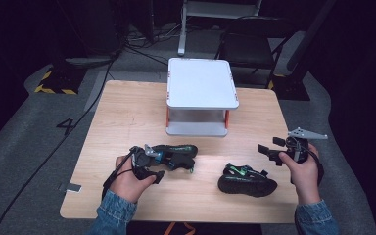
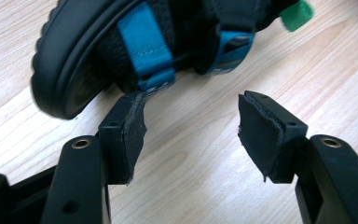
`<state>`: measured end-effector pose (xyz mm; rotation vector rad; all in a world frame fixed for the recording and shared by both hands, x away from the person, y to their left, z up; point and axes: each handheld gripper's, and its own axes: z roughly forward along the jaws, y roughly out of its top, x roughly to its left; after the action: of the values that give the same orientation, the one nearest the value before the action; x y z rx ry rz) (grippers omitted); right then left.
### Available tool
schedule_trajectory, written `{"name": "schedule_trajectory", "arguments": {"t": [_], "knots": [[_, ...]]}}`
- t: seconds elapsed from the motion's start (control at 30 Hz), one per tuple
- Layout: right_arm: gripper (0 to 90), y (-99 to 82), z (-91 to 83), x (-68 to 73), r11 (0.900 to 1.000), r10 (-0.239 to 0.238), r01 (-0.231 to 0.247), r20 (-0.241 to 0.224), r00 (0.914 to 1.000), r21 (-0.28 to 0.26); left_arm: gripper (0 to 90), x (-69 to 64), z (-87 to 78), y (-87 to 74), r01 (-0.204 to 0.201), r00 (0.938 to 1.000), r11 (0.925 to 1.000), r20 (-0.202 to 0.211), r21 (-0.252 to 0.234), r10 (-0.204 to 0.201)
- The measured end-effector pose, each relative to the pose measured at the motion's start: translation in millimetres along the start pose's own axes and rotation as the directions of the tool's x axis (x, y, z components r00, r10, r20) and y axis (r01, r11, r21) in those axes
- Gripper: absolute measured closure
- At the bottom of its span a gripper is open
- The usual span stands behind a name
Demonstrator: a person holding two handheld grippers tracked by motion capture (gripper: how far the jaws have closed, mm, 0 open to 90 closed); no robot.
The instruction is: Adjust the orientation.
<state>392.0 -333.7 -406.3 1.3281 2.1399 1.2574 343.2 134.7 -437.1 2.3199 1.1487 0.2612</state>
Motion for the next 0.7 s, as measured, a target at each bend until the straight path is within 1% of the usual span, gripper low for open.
{"name": "schedule_trajectory", "arguments": {"t": [0.03, 0.07, 0.1, 0.13, 0.2, 0.23, 0.27, 0.3, 0.33, 0.37, 0.47, 0.5, 0.53, 0.57, 0.6, 0.63, 0.67, 0.7], "knots": [[20.0, 0.0, 0.0, 0.0, 1.0, 0.0, 0.0, 0.0, 1.0, 0.0, 42.0, 0.0, 0.0, 0.0, 0.0, 1.0, 1.0, 0.0, 0.0, 0.0], [20.0, -0.1, 1.2, 0.1, 1.0, -0.001, 0.001, -0.001, 1.0, 0.003, 42.0, 3.1, 5.0, -0.8, 0.019, 0.9998, 0.9996, -0.005, -0.022, -0.019], [20.0, -0.1, 1.2, 0.1, 1.0, -0.001, 0.001, -0.001, 1.0, 0.003, 42.6, 3.1, 5.0, -0.8, 0.019, 0.9998, 0.9996, -0.005, -0.022, -0.019], [20.0, -0.3, 2.9, 0.2, 1.0, -0.006, 0.006, 0.0, 1.0, 0.003, 42.3, 6.6, 13.8, -2.6, 0.042, 0.999, 0.9979, -0.013, -0.049, -0.043], [20.0, -0.7, 4.4, 0.9, 0.9999, -0.002, 0.002, -0.003, 1.0, 0.01, 42.4, 8.1, 23.9, -5.7, 0.052, 0.9981, 0.9968, -0.029, -0.06, -0.054], [20.0, -0.7, 5.1, 1.2, 0.9999, -0.005, 0.005, -0.004, 1.0, 0.011, 42.3, 8.5, 28.2, -6.6, 0.056, 0.998, 0.9964, -0.024, -0.063, -0.058], [20.0, -0.6, 5.4, 1.6, 0.9999, -0.005, 0.005, -0.006, 1.0, 0.016, 42.1, 8.4, 31.8, -7.5, 0.072, 0.9971, 0.9935, -0.018, -0.088, -0.074], [20.0, -0.6, 5.8, 2.0, 0.9999, -0.006, 0.006, -0.007, 1.0, 0.016, 40.5, 7.9, 35.9, -8.3, 0.093, 0.9953, 0.9871, -0.016, -0.131, -0.096], [20.0, -0.7, 6.4, 2.1, 0.9999, -0.008, 0.008, -0.007, 0.9999, 0.014, 38.3, 7.4, 39.5, -9.2, 0.1, 0.9939, 0.9832, -0.032, -0.153, -0.106], [20.0, -0.9, 6.6, 2.5, 0.9999, -0.006, 0.006, -0.008, 0.9999, 0.016, 39.1, 6.9, 43.3, -10.7, 0.094, 0.993, 0.9806, -0.055, -0.172, -0.104], [20.0, -1.8, 7.9, 2.6, 0.9997, -0.009, 0.01, -0.008, 0.9999, 0.023, 43.0, 4.5, 50.2, -15.3, 0.097, 0.989, 0.9726, -0.089, -0.211, -0.118], [20.0, -1.8, 7.9, 2.6, 0.9997, -0.009, 0.01, -0.008, 0.9999, 0.023, 46.3, 4.5, 50.2, -15.3, 0.097, 0.989, 0.9726, -0.089, -0.211, -0.118], [20.0, -2.4, 9.1, 2.8, 0.9996, -0.01, 0.01, -0.009, 0.9999, 0.025, 51.5, 4.9, 49.1, -16.2, 0.084, 0.9863, 0.9727, -0.121, -0.216, -0.112], [20.0, -2.4, 9.1, 2.8, 0.9996, -0.01, 0.01, -0.009, 0.9999, 0.025, 56.4, 4.9, 49.1, -16.2, 0.084, 0.9863, 0.9727, -0.121, -0.216, -0.112], [20.1, -3.0, 9.9, 3.1, 0.9995, -0.006, 0.007, -0.012, 0.9999, 0.03, 57.7, 7.4, 47.7, -17.0, 0.083, 0.9868, 0.9693, -0.116, -0.231, -0.113], [20.1, -3.3, 10.4, 3.1, 0.9995, -0.007, 0.007, -0.011, 0.9999, 0.032, 58.2, 8.0, 47.4, -17.3, 0.086, 0.9873, 0.968, -0.109, -0.235, -0.115], [20.1, -3.5, 10.8, 3.3, 0.9994, -0.007, 0.007, -0.011, 0.9999, 0.034, 58.6, 8.0, 47.0, -17.5, 0.083, 0.9876, 0.9685, -0.111, -0.235, -0.111], [20.1, -3.6, 11.2, 3.2, 0.9994, -0.01, 0.011, -0.012, 0.9999, 0.034, 59.2, 7.4, 46.9, -17.4, 0.071, 0.9873, 0.9687, -0.122, -0.238, -0.102]]}}
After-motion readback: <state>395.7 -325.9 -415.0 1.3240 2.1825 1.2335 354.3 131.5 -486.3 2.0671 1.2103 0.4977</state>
